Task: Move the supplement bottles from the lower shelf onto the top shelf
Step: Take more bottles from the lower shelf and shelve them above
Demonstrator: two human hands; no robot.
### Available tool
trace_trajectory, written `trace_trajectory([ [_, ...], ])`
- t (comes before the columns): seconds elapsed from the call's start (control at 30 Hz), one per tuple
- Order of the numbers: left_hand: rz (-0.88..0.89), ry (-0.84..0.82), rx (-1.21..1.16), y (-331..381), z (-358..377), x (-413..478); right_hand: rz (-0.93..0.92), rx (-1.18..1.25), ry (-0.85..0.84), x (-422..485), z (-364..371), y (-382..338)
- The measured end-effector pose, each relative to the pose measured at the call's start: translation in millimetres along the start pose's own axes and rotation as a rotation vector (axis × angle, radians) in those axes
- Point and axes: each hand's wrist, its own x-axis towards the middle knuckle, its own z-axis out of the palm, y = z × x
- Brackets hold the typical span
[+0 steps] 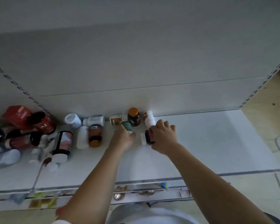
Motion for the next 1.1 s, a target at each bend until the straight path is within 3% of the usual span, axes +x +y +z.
trace_trajectory([
  [0.13,0.002,0.093,-0.111,-7.1,10.5,8.1,0.020,-0.005,0.003,-3.5,14.3,-0.8],
  [0.23,-0.058,0.088,-0.291,-18.0,7.6,4.5,0.193,0.235,-0.129,-9.2,14.6,1.9],
  [0.37,-0.049,0.095,-0.548,-29.7,-2.6,-20.5,0.471,0.960,-0.267,-33.0,1.3,13.8],
  [0.5,-0.015,0.040,-1.082,-20.0,-12.7,-63.3,0.524,1.789,-0.249,-67.5,-27.6,26.6],
  [0.6,0.033,0.071,-1.378,-1.8,-15.9,-91.3,0.508,2.137,-0.275,-91.0,-58.2,28.3],
  [0.77,0.047,0.051,-1.721,45.0,-26.9,-145.6,0.339,2.288,-0.319,-135.1,-95.5,31.5],
  [0.93,0.118,-0.136,-1.671,82.3,-43.7,-207.4,0.153,2.246,-0.301,-182.3,-120.7,34.4],
  [1.1,0.253,-0.177,-1.587,95.2,-64.7,-262.6,-0.018,2.234,-0.267,-215.2,-144.0,34.1],
])
